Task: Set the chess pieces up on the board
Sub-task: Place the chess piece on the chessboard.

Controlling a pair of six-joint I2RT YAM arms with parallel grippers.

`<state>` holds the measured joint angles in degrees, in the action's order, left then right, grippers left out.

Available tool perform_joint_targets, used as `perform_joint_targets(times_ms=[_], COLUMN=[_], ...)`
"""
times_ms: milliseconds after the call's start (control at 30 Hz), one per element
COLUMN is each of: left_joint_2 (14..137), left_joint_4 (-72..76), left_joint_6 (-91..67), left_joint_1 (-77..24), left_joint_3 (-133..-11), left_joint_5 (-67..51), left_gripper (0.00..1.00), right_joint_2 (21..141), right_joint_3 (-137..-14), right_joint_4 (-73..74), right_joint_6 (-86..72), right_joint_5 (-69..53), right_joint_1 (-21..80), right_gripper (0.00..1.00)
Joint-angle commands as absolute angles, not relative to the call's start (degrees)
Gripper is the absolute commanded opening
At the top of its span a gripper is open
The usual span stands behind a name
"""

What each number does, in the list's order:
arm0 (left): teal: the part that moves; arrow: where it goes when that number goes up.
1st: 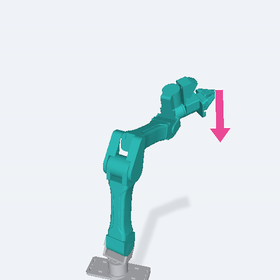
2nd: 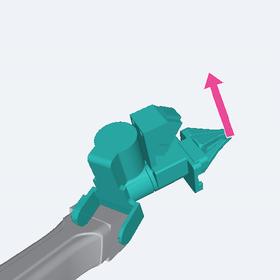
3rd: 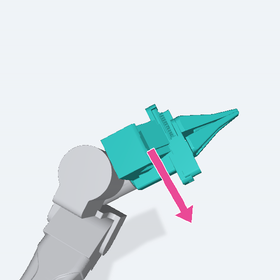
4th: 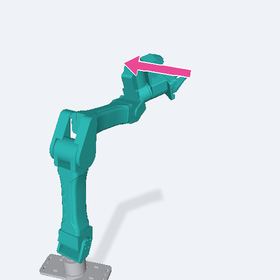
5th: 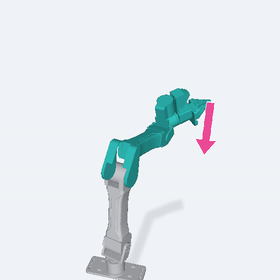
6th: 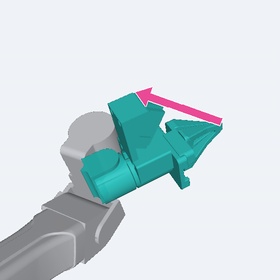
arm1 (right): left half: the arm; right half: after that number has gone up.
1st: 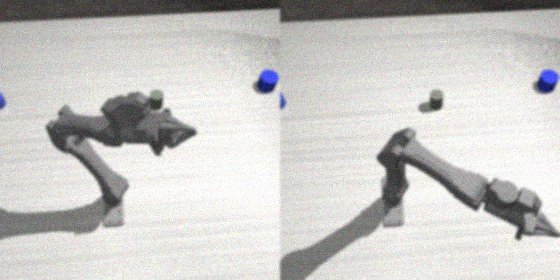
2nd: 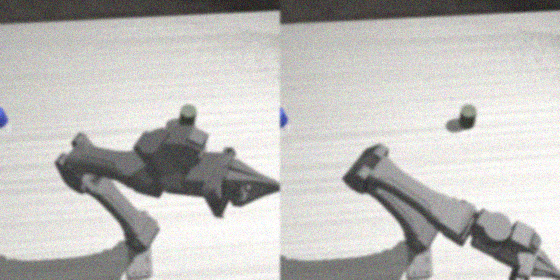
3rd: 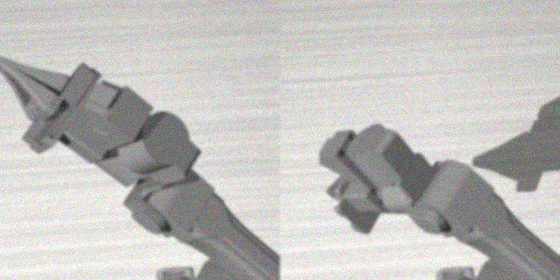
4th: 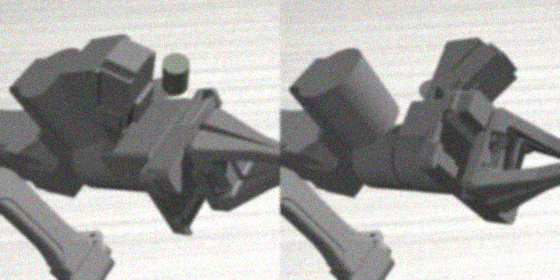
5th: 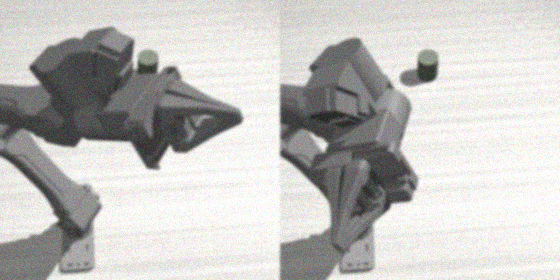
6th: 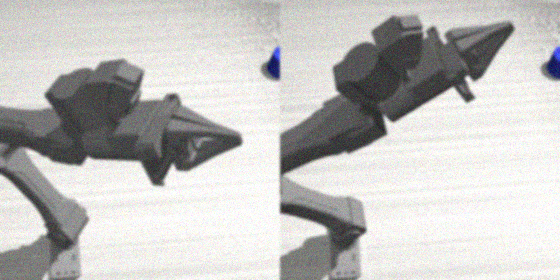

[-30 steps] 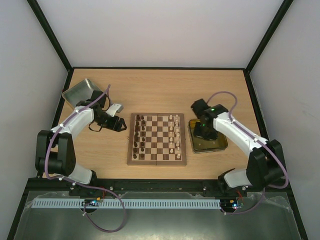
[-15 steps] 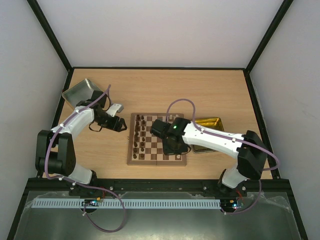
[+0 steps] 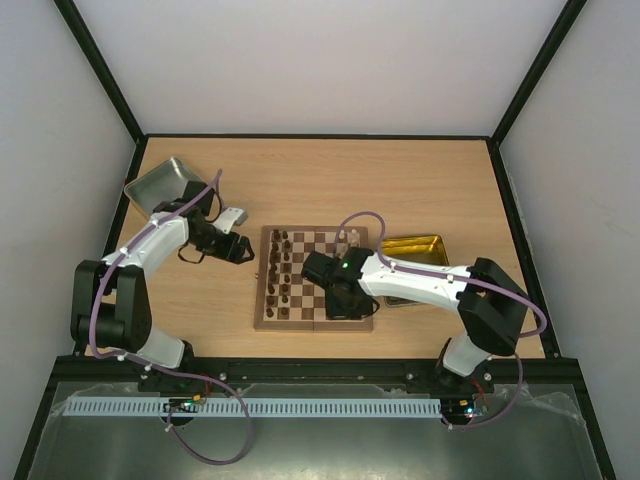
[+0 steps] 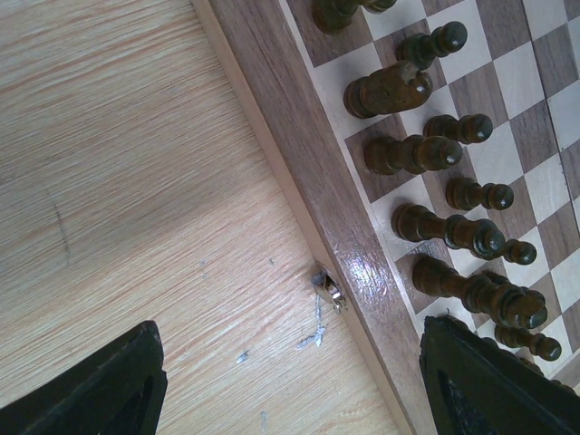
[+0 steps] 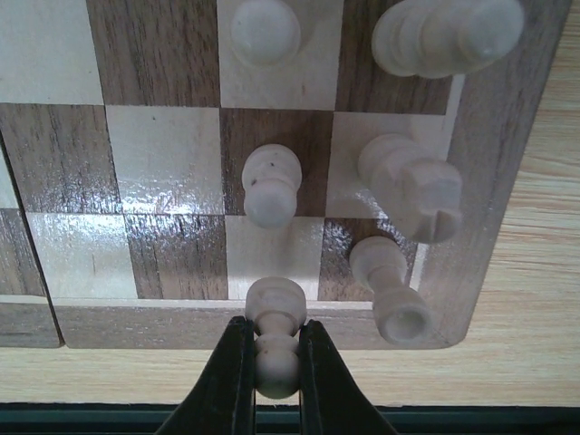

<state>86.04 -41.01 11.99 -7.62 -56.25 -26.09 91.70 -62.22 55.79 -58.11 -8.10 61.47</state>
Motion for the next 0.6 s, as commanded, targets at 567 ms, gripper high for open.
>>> perform_joint_targets(times_ms=[567], left_joint_2=[85.7], left_joint_4=[-41.4], left_joint_6=[12.4], left_joint_1=[-8.0], left_joint_3=[-55.8], left_joint_5=[-26.5], left_gripper=[0.77], right_joint_2=[95.5], right_joint_3=[-61.1], right_joint_4=[52.5], right_joint_6=[-57.7], right_joint_5=[-7.2], right_joint_1=[60.4], right_gripper=[0.09])
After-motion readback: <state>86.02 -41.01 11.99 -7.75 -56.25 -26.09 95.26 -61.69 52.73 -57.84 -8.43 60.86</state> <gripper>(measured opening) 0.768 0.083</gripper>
